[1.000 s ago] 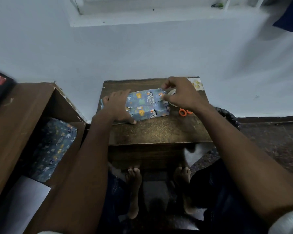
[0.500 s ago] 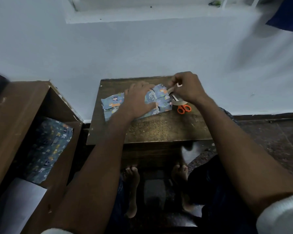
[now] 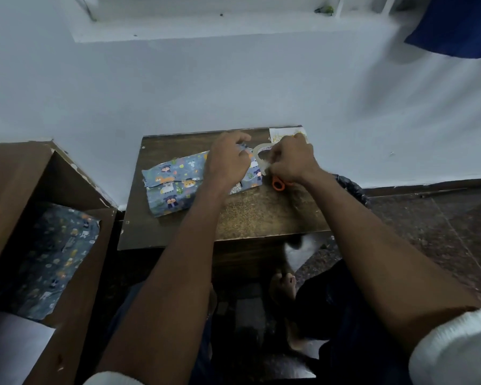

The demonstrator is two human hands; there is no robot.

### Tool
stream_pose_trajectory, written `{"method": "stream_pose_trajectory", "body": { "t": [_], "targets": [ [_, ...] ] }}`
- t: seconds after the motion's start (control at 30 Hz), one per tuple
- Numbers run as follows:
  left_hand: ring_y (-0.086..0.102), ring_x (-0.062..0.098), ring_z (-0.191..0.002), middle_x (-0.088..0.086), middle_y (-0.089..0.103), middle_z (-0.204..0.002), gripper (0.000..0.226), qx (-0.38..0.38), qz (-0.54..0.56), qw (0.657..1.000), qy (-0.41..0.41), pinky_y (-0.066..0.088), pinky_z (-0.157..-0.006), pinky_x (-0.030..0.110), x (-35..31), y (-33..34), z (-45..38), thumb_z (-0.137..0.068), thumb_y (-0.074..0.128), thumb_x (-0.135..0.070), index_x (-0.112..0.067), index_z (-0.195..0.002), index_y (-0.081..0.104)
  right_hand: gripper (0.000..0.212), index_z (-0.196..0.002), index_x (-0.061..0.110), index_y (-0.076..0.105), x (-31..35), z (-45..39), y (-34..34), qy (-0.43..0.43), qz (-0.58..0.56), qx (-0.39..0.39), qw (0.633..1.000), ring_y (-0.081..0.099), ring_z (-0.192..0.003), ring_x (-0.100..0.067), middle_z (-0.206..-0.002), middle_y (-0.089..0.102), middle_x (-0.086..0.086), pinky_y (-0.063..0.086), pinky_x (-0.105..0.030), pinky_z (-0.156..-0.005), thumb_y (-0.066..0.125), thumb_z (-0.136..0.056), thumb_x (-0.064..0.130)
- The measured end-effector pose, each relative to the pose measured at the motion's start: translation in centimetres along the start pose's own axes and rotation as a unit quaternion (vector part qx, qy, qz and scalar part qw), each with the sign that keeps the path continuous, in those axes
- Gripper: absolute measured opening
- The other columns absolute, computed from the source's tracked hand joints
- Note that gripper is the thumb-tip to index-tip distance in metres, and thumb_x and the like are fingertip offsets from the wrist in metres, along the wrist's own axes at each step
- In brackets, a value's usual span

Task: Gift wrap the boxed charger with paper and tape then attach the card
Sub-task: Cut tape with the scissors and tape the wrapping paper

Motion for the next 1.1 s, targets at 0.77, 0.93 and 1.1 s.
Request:
{"method": "stream_pose_trajectory", "body": {
  "t": [0.77, 0.93, 1.1],
  "targets": [
    [0.071, 0.019, -0.107, -0.005, 0.078, -0.11, 0.025, -0.01, 0.224, 0.971, 0.082, 0.059, -0.091, 0.041, -1.3, -3.7, 3.2, -0.1, 0.073, -0.035, -0.021, -0.119, 0.079, 0.019, -0.11, 0.012, 0.079, -0.8, 3.3, -5.5, -0.091, -0.483, 0.086, 0.867, 0.065, -0.094, -0.019, -0.107, 0.077, -0.007, 0.046, -0.028, -0.076, 0.064, -0.099, 0.013],
    [0.068, 0.006, -0.079, 0.005, 0.081, -0.096, 0.019, 0.01, 0.291, 0.954, 0.07, 0.052, -0.069, 0.021, -1.9, -4.3, 4.0, -0.105, 0.067, -0.017, -0.006, -0.113, 0.08, 0.02, -0.113, 0.007, 0.074, -0.3, 3.9, -6.2, -0.135, -0.514, 0.127, 0.837, 0.069, -0.1, -0.016, -0.109, 0.076, -0.008, 0.051, -0.026, -0.084, 0.059, -0.102, 0.008],
    [0.063, 0.014, -0.076, -0.002, 0.076, -0.09, 0.027, 0.032, 0.355, 0.934, 0.011, 0.051, -0.064, 0.024, -1.7, -4.6, 4.5, -0.108, 0.061, -0.027, -0.009, -0.115, 0.08, 0.021, -0.113, 0.012, 0.076, 1.1, 4.5, -4.9, -0.162, -0.476, 0.213, 0.837, 0.065, -0.1, -0.017, -0.105, 0.075, -0.004, 0.047, -0.031, -0.09, 0.061, -0.099, 0.018]
  ]
}}
Point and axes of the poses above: each hand's wrist, its own z-axis away from the middle knuckle, its own y-axis out of the palm, x = y × z, the point moved 2 cm from there along -z, towards the middle knuckle
